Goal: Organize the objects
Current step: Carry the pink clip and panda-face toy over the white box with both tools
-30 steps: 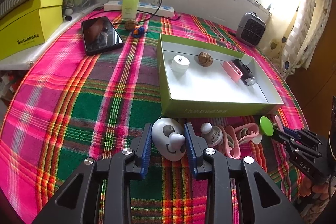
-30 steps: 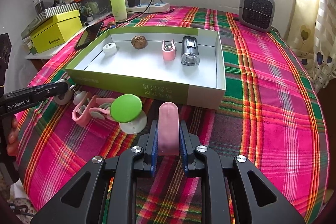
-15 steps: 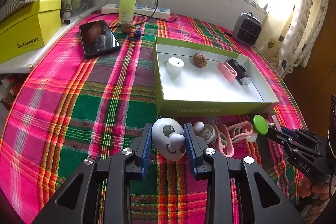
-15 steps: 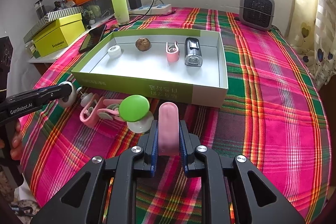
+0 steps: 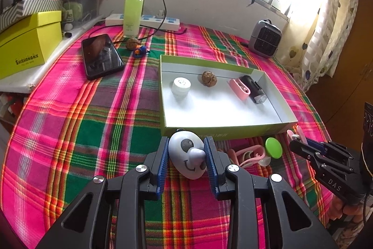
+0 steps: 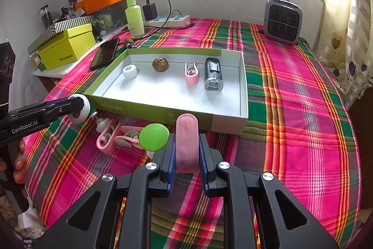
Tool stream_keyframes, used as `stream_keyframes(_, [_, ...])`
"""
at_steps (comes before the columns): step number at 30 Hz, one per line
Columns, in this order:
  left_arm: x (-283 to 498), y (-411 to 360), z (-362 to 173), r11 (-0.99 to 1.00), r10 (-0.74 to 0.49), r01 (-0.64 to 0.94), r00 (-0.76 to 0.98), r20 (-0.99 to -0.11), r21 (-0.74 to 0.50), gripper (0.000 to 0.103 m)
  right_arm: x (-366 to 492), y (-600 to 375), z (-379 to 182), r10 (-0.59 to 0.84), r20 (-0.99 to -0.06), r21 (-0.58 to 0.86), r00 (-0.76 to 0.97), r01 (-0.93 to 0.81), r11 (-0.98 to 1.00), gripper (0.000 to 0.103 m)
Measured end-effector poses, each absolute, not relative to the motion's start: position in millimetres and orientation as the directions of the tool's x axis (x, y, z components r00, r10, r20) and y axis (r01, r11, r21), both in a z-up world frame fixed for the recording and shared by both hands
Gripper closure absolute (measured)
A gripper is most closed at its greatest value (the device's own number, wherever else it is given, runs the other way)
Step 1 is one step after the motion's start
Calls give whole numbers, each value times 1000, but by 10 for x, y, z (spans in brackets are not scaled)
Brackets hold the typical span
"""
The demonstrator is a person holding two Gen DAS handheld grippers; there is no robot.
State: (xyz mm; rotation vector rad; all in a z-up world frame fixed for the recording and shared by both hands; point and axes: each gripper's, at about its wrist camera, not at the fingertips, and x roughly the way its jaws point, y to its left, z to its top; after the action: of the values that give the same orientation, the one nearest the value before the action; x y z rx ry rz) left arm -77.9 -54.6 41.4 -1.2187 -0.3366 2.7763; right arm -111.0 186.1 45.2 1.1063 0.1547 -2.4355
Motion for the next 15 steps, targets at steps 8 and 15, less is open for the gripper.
stream_keyframes(8, [-896, -489, 478, -971, 179, -8, -683, -708, -237, 75, -1187, 1836, 519, -368, -727, 89, -579, 452, -887, 84])
stream_keyframes(15, [-1056, -441, 523, -973, 180, -18, -684, -707, -230, 75, -1310, 1788, 546, -367, -728, 85, -579, 455, -886, 84])
